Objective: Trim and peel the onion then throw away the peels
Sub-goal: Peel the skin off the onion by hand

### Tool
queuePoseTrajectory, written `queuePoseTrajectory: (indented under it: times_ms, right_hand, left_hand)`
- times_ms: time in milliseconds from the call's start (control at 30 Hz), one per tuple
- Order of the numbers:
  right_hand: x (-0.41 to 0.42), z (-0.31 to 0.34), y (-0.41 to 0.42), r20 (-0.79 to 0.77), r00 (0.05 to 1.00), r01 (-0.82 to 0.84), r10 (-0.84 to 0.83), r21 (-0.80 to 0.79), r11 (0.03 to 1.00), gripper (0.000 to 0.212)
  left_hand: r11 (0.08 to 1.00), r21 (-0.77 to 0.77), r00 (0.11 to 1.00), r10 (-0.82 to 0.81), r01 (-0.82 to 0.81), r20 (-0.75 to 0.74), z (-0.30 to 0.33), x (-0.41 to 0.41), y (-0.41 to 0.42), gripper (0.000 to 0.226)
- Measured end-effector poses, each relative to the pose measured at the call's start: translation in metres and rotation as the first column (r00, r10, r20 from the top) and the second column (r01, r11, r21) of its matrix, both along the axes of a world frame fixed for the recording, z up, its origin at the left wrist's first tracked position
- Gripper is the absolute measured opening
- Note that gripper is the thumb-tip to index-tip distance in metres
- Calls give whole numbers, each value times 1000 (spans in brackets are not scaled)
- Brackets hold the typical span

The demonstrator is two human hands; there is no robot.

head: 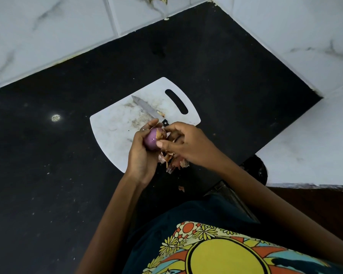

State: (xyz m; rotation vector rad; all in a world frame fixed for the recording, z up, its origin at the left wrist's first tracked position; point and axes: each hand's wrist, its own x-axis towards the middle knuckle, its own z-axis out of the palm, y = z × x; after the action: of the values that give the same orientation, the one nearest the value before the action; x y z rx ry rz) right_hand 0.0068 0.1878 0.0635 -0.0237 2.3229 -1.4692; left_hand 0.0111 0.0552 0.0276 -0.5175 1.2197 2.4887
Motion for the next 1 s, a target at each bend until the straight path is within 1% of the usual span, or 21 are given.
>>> queuePoseTrajectory:
  times_ms: [67, 133, 200, 233, 300, 400, 433, 500, 567, 633, 700, 767, 867, 1000]
  right_hand:
    - [0, -1, 0, -61, 998, 16, -19, -42, 999, 35]
    - [-1, 1, 2, -88, 996, 15, -23, -95, 995, 37]
    - [-5, 1, 5, -121, 993, -19, 8, -93, 995, 47]
    - [-7, 2, 6, -131, 991, -40, 30, -80, 996, 50]
    - [-10, 3, 8, -119, 992, -43, 35, -71, 997, 48]
    - [-11, 3, 10, -63, 996, 58, -65, -102, 993, 32]
    - [-11, 3, 9, -62, 993, 92, -100, -114, 989, 27]
    - [-9, 2, 6, -90, 984, 140, -150, -110, 984, 24]
    - [-9, 0, 4, -126, 977, 165, -173, -73, 984, 23]
    - [-9, -1, 4, -155, 972, 173, -177, -39, 984, 21]
    - [-10, -1, 5, -170, 971, 165, -166, -17, 986, 19]
    - [-11, -2, 6, -175, 972, 157, -157, -14, 987, 17]
    - [-12, -5, 10, -167, 968, 183, -187, -40, 982, 17]
    - [-11, -6, 12, -68, 977, 192, -204, -151, 970, 17]
  left_hand:
    - [997, -62, 999, -47, 46, -15, 1, 0, -2, 35]
    - [975, -156, 987, -159, 155, -13, 4, 2, -4, 49]
    - [931, -255, 963, -271, 262, 1, 4, 3, -5, 63]
    - [910, -298, 953, -302, 288, -1, 3, 3, -5, 64]
    - [885, -358, 946, -325, 299, -15, 0, 4, -4, 60]
    - [893, -373, 956, -289, 251, -50, -3, 4, -4, 50]
    - [890, -387, 956, -286, 241, -61, -6, 4, -4, 51]
    - [883, -410, 954, -287, 230, -83, -7, 6, -2, 54]
    - [884, -410, 954, -284, 224, -90, -7, 8, 1, 53]
    - [890, -406, 959, -268, 207, -98, -6, 9, 3, 44]
    - [901, -382, 959, -263, 204, -108, -5, 10, 3, 37]
    - [915, -352, 961, -253, 199, -115, -6, 10, 2, 36]
    - [952, -249, 972, -210, 178, -107, -2, 9, 3, 36]
    - [984, -90, 984, -158, 151, -76, 1, 8, 4, 34]
